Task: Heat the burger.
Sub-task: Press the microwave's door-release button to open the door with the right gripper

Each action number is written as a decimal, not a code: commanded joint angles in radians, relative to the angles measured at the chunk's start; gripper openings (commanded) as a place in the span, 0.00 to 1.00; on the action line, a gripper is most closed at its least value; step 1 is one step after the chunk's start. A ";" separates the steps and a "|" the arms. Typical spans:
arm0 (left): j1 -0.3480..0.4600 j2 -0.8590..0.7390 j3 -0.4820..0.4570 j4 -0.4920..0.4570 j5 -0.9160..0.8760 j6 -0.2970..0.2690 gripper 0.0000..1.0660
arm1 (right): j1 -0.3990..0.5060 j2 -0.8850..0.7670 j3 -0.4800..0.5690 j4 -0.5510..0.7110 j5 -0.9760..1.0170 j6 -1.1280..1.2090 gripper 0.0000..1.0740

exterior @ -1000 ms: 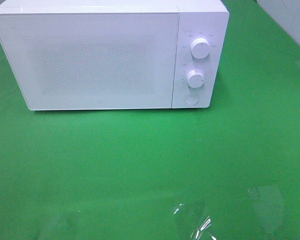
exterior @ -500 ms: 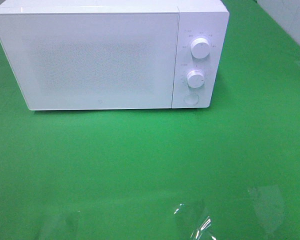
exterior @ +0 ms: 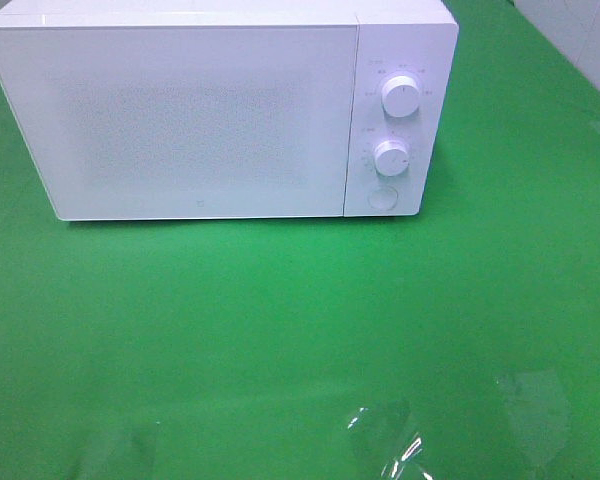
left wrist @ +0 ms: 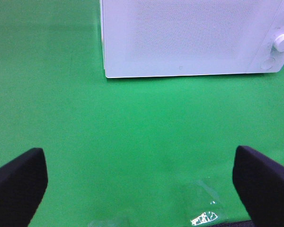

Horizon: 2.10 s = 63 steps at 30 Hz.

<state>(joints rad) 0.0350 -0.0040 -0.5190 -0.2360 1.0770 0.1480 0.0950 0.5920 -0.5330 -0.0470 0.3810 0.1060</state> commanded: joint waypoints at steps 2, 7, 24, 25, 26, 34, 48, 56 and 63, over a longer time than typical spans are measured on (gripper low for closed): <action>-0.001 -0.016 0.002 -0.002 -0.007 -0.005 0.93 | -0.007 0.082 0.004 0.000 -0.119 -0.008 0.68; -0.001 -0.016 0.002 -0.002 -0.007 -0.005 0.93 | -0.007 0.174 0.048 -0.002 -0.299 -0.008 0.68; -0.001 -0.016 0.002 -0.002 -0.007 -0.005 0.93 | -0.007 0.481 0.129 0.000 -0.829 -0.012 0.68; -0.001 -0.016 0.002 -0.002 -0.007 -0.005 0.93 | -0.007 0.512 0.131 0.000 -0.861 -0.013 0.68; -0.001 -0.016 0.002 -0.002 -0.007 -0.005 0.93 | -0.007 0.557 0.131 0.005 -0.907 -0.027 0.68; -0.001 -0.016 0.002 -0.002 -0.007 -0.005 0.93 | 0.030 0.687 0.184 0.201 -1.141 -0.212 0.68; -0.001 -0.016 0.002 -0.002 -0.007 -0.005 0.93 | 0.387 0.805 0.247 0.635 -1.420 -0.431 0.68; -0.001 -0.016 0.002 -0.002 -0.007 -0.005 0.93 | 0.585 0.917 0.245 0.843 -1.554 -0.431 0.68; -0.001 -0.016 0.002 -0.002 -0.007 -0.005 0.93 | 0.702 0.998 0.219 0.939 -1.591 -0.431 0.68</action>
<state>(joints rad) 0.0350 -0.0040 -0.5190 -0.2360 1.0770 0.1480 0.7760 1.5780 -0.3010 0.8650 -1.1880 -0.3130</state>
